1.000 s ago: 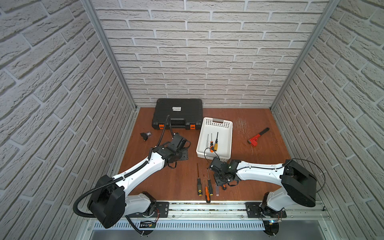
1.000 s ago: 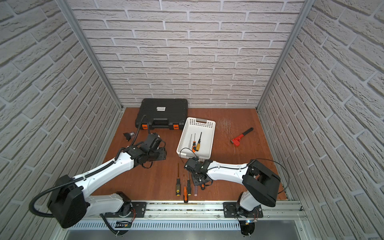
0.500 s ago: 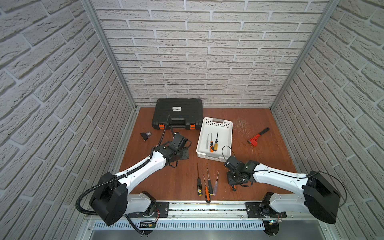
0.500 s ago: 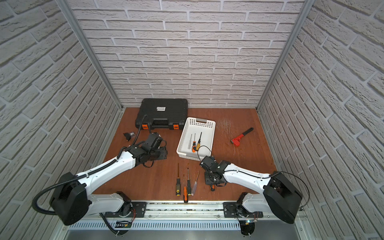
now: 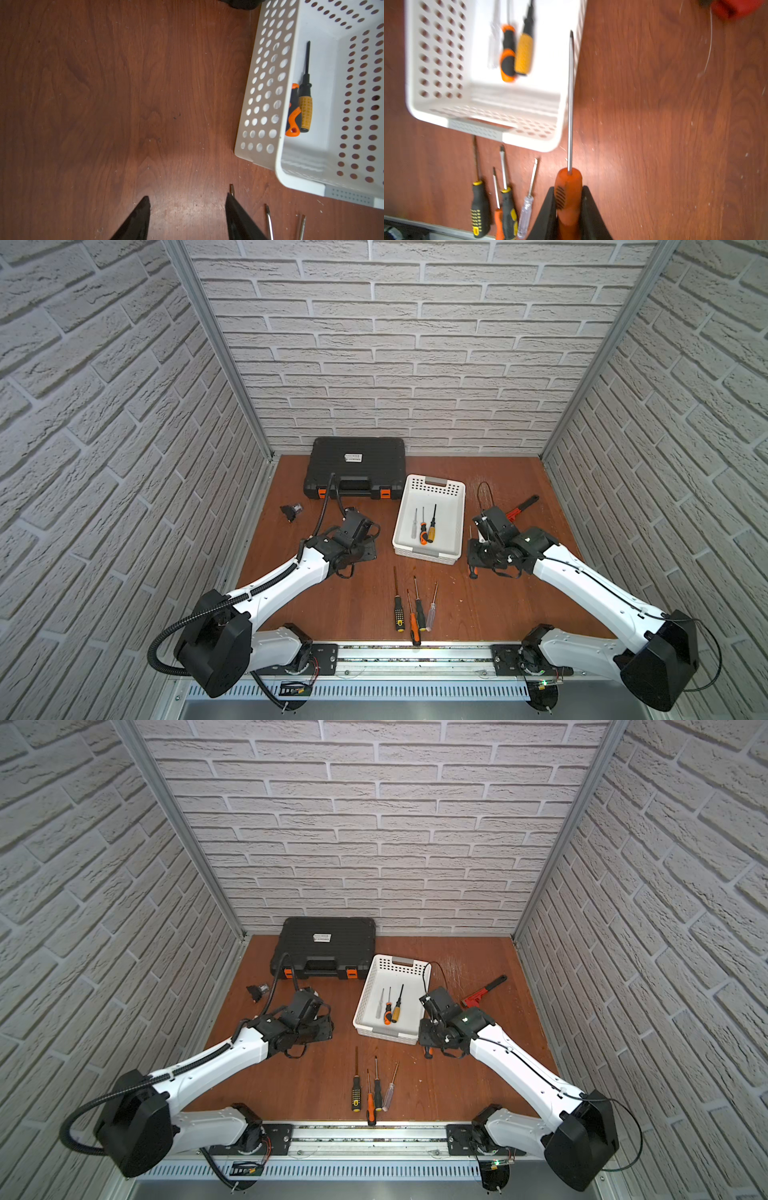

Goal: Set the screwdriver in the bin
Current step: 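Carry the orange-handled screwdriver over the basket with the right gripper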

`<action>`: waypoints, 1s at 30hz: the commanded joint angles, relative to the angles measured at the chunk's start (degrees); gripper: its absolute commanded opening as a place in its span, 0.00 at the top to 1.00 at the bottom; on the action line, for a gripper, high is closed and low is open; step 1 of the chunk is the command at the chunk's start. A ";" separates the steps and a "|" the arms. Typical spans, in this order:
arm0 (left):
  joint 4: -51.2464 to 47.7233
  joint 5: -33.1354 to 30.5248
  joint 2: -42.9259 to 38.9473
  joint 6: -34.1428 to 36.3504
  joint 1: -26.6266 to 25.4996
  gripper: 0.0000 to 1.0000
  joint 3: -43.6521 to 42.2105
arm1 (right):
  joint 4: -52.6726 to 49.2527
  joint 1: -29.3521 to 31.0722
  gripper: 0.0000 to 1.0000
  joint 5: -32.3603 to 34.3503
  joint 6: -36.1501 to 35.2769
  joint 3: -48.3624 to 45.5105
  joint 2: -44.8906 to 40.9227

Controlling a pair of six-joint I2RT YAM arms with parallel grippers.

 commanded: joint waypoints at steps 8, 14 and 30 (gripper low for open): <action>3.09 0.46 -5.33 -6.39 -0.38 0.42 -5.79 | 8.65 -2.26 0.94 -4.55 -7.71 16.24 20.48; 3.65 0.00 -6.76 -7.87 -0.75 0.42 -7.66 | 10.90 -3.14 0.94 -4.76 -7.07 19.22 29.56; 6.32 0.14 -7.02 -7.66 -0.53 0.41 -9.52 | 13.22 -5.83 0.94 -4.35 -3.40 20.15 39.81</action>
